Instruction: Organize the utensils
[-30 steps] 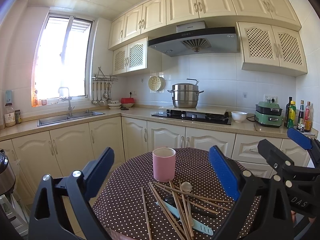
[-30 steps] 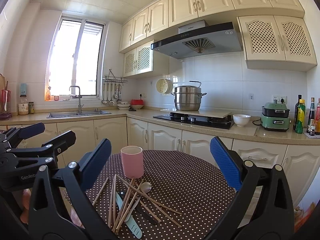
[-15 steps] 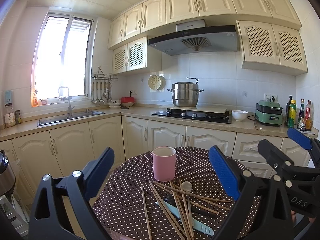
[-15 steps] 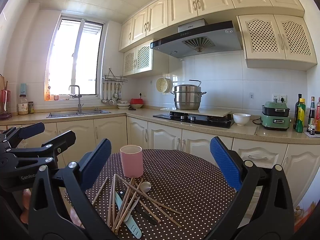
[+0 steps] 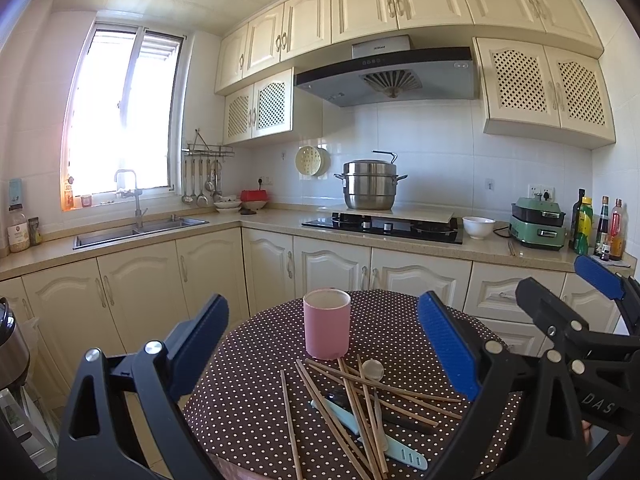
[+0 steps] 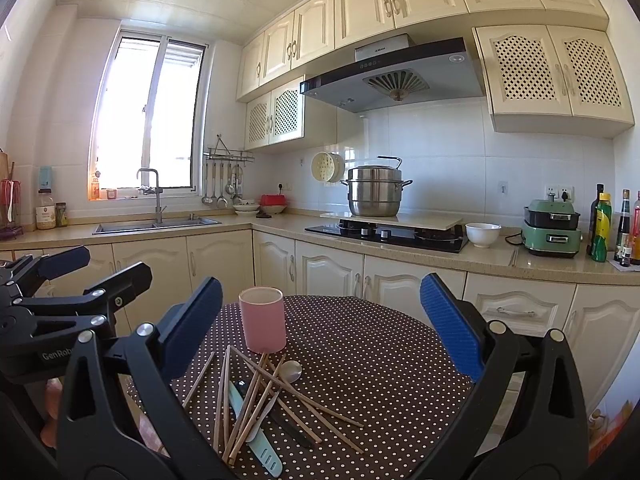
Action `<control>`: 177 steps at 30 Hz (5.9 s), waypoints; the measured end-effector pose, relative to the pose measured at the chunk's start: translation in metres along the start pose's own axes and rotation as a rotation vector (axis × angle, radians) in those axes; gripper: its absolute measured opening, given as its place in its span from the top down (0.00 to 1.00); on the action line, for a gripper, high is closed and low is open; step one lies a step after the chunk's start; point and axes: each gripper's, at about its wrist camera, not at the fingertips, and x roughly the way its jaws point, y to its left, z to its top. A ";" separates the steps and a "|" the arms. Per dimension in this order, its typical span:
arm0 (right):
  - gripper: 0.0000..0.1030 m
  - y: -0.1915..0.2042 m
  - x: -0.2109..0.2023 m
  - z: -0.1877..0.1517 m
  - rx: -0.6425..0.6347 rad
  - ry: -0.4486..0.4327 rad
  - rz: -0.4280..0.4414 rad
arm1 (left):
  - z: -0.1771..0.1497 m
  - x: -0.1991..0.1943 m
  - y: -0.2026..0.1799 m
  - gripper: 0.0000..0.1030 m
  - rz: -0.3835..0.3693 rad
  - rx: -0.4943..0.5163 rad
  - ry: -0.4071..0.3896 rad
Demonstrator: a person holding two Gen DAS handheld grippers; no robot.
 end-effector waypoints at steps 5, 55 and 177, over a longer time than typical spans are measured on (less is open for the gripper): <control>0.06 0.000 0.004 -0.001 0.004 0.010 0.001 | -0.002 0.004 0.000 0.09 0.000 0.002 0.011; 0.58 0.013 0.207 -0.109 -0.229 0.734 0.273 | -0.149 0.211 0.057 0.76 -0.001 -0.230 0.919; 0.49 -0.001 0.272 -0.023 0.196 0.190 0.232 | 0.008 0.224 0.049 0.44 -0.074 -0.271 0.235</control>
